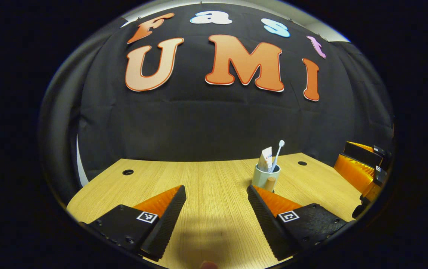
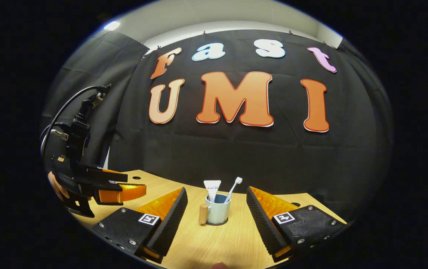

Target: Put the toothbrush and toothpaste on the desktop into the cup, then pick up the cup and place it on the coaster on the desktop.

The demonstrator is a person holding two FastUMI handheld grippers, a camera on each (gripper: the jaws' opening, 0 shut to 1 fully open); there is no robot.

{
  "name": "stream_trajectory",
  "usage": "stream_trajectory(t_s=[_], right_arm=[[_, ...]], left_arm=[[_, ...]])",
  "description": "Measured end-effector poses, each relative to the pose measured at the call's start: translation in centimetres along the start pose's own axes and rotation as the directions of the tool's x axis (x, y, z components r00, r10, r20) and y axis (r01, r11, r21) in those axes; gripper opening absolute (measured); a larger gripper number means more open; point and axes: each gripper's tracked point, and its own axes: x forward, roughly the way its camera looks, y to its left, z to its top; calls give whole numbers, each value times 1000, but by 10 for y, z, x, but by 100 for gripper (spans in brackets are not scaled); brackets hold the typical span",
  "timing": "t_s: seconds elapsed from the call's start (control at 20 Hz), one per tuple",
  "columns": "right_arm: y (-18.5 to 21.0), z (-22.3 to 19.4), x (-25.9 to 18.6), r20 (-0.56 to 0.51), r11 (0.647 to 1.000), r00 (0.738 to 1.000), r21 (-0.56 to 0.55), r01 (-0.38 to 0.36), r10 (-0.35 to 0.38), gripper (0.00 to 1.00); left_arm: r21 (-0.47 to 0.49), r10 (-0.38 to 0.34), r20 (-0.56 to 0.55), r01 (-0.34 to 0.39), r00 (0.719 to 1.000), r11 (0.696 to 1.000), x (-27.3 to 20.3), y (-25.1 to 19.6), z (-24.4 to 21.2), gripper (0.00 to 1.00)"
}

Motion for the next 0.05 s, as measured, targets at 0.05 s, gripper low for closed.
stream_trajectory(t_s=[0.05], right_arm=[[3, 2, 3, 9, 1000, 1000, 0, -2, 2, 95]], left_arm=[[-9, 5, 22, -4, 1000, 1000, -1, 2, 4, 100]])
